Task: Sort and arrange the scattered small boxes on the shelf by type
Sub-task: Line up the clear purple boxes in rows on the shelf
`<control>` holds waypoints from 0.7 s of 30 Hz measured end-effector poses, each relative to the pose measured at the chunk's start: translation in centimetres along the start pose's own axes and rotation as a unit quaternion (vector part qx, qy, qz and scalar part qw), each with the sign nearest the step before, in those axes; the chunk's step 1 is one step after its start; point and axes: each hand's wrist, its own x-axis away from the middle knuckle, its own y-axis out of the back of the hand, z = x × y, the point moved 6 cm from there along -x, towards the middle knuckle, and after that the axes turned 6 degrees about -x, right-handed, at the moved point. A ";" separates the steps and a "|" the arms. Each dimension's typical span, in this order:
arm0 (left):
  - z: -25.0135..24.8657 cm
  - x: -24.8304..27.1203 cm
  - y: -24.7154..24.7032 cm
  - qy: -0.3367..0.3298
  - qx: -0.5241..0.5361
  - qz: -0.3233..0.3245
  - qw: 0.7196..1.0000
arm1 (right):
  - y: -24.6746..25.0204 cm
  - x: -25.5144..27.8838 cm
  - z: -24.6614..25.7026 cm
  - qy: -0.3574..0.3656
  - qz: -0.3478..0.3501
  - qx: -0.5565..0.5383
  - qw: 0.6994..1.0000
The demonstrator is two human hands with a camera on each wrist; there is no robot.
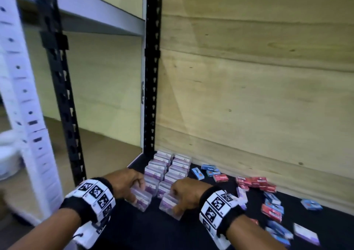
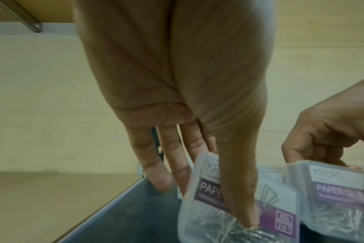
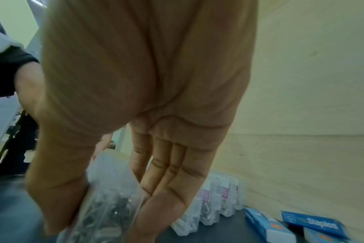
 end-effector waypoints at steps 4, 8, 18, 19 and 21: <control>0.9 -0.3 -0.7 0.008 0.031 0.004 0.999 | -0.3 -0.3 0.3 -0.007 -0.012 0.023 1.000; 1.1 -0.3 -1.0 0.008 0.058 -0.004 0.998 | -0.6 -0.4 0.3 -0.011 -0.015 0.014 1.000; 0.8 -0.1 -0.4 -0.018 -0.020 -0.060 0.998 | -0.6 0.0 1.0 -0.003 -0.051 -0.012 0.999; 0.7 0.0 -0.2 -0.022 -0.034 -0.068 0.997 | -0.4 0.3 0.9 0.000 -0.060 -0.015 0.998; 0.6 0.2 -0.2 -0.030 -0.046 -0.075 0.996 | -0.1 0.8 0.9 0.011 -0.079 -0.016 0.997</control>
